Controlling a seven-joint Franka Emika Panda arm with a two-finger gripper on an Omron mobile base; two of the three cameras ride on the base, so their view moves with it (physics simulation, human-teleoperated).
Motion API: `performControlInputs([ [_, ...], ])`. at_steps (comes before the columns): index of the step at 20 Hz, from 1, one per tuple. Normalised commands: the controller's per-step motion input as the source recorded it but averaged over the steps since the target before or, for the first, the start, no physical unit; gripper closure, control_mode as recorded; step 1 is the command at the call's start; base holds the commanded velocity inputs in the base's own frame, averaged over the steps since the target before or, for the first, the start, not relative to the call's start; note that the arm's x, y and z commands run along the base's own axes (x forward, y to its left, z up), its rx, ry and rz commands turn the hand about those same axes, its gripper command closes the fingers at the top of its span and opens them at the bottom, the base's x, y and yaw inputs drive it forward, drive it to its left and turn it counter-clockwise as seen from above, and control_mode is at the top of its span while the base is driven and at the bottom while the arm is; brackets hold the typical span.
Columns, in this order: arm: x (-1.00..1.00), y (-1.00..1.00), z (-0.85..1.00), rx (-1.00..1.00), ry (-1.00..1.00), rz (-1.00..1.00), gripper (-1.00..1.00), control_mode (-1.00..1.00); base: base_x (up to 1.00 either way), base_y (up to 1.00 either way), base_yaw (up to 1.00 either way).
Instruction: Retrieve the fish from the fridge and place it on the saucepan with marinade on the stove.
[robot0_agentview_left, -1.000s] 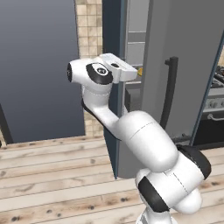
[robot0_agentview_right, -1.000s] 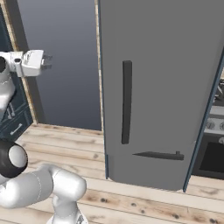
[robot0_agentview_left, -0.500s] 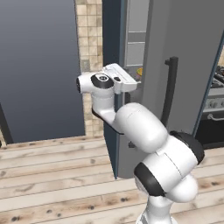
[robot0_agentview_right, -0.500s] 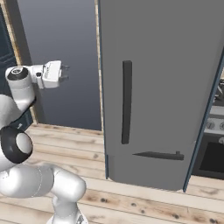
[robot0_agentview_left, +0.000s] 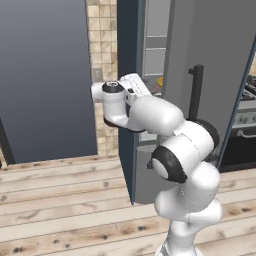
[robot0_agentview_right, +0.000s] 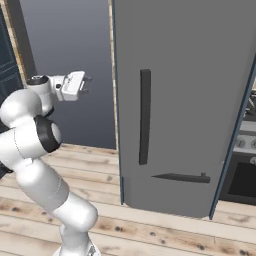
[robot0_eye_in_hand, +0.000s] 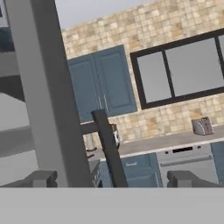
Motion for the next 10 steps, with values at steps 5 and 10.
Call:
performControlInputs([
  [5, 0.8, 0.0, -0.09, 0.0, 0.0, -0.22, -1.0, -1.0, 0.0, 0.0, 0.0],
  [10, 0.47, -0.02, -0.23, -0.03, -0.05, -0.22, -1.0, -1.0, 0.0, 0.0, 0.0],
])
